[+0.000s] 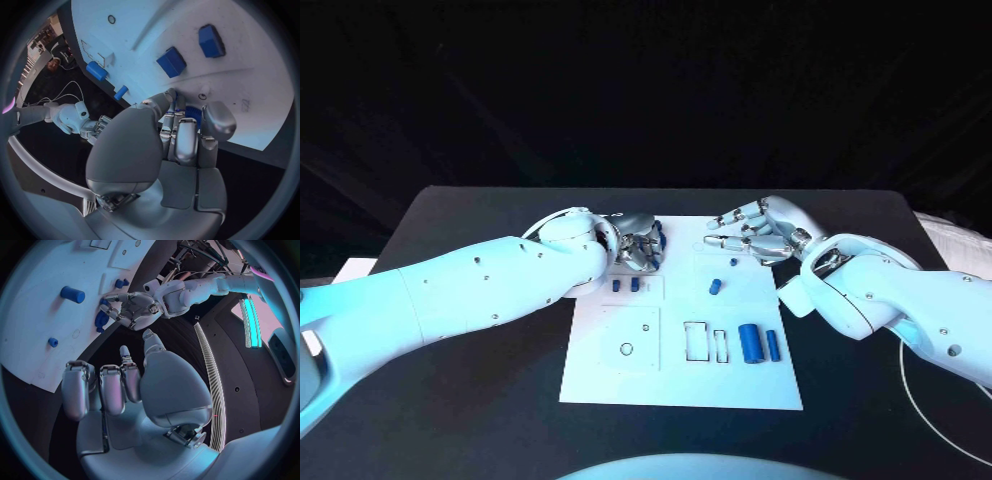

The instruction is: Assemble the parts on the task board

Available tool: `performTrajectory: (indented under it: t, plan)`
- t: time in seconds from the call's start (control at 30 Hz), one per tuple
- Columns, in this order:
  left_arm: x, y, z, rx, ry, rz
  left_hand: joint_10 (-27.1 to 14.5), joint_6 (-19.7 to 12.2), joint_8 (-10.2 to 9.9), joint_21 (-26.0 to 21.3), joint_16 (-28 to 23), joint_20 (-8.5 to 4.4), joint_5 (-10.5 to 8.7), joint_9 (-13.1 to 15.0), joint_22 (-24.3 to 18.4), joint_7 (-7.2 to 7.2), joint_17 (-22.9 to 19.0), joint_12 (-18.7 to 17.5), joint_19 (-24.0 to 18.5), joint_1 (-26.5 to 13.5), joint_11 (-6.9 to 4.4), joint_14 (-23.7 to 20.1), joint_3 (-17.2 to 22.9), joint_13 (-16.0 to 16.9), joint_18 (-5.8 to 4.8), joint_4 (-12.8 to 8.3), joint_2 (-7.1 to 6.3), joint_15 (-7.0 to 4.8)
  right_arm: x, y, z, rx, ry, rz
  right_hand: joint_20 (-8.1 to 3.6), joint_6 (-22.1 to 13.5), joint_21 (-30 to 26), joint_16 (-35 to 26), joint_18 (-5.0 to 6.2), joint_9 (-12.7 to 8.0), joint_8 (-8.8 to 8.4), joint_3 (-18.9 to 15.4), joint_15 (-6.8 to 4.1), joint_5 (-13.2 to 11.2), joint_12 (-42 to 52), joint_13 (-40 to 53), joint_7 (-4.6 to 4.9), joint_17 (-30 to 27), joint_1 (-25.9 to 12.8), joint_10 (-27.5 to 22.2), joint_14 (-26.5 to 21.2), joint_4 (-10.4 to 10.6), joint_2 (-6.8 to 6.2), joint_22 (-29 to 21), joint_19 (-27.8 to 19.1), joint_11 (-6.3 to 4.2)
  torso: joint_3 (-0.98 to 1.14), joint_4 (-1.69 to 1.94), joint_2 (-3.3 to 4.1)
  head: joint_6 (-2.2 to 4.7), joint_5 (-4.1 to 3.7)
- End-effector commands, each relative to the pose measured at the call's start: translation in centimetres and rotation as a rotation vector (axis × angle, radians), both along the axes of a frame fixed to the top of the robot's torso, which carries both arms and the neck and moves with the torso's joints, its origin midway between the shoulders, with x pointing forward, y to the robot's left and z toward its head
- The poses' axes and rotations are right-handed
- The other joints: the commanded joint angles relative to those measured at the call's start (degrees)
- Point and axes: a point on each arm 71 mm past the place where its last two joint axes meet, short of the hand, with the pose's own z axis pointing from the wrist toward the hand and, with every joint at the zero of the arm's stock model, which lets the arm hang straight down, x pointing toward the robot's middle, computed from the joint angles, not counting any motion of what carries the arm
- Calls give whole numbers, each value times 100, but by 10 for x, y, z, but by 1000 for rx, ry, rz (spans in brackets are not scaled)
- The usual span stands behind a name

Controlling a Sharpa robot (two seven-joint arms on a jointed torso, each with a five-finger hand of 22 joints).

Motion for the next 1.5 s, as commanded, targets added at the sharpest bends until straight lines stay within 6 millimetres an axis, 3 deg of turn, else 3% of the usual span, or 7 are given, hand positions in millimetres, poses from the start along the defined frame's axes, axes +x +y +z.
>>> performTrajectory:
  t: [0.03,0.17,0.4,0.87,1.3,1.5]
  plan:
    - [-3,0,7,-72,-10,10,-13,15,-49,56,29,5,18,-27,25,24,-18,-98,192,-135,45,178,83,-17,-122,-13,-48,17,-1,1,0,1,-4,12,11,15,-21,-19,55,8,13,6,-21,30,-29,738,13,528,38,23,388,-38,27,-10,-48,-32,1,4,-1,45,3]
    - [-7,5,16,-120,-8,19,-29,19,-66,70,29,12,13,-38,39,34,-34,-151,191,-188,56,176,117,-26,-125,-15,-69,31,0,1,0,1,-4,11,11,16,-26,-24,56,9,13,5,-21,30,-31,736,13,521,36,22,387,-36,31,-17,-53,-32,-9,-2,2,66,0]
    - [-9,22,27,-148,6,49,-4,36,-73,92,31,18,9,-44,58,42,-45,-177,191,-234,59,174,137,-24,-128,-17,-88,36,0,-1,0,-2,-1,10,12,17,-35,-27,58,9,15,5,-22,141,-28,737,13,524,58,23,388,-46,46,-26,-55,-33,-1,8,5,94,6]
    - [-6,61,24,-95,55,113,61,92,-71,117,27,23,4,-47,82,36,-80,-209,190,-306,50,168,162,-14,-129,-16,-108,33,0,-1,-1,-5,4,10,12,17,-35,-27,57,9,15,1,-22,167,-26,737,14,525,59,24,388,-46,46,-24,-53,-33,-6,2,9,77,11]
    - [-3,62,18,-38,60,91,77,104,-75,114,25,24,1,-51,84,28,-92,-226,186,-332,46,166,163,-13,-127,-19,-129,31,0,0,-1,-6,8,14,12,16,-39,-29,59,9,15,-1,-22,171,-31,734,14,522,57,22,388,-45,46,-32,-57,-33,-2,-16,15,75,41]
    - [-2,58,18,-39,40,72,86,109,-76,121,32,24,0,-52,90,25,-84,-230,185,-340,43,167,165,-11,-128,-20,-132,29,0,0,-1,-7,10,12,12,16,-39,-29,59,9,15,-1,-22,171,-31,734,14,522,57,22,388,-45,46,-32,-57,-33,5,3,11,73,19]
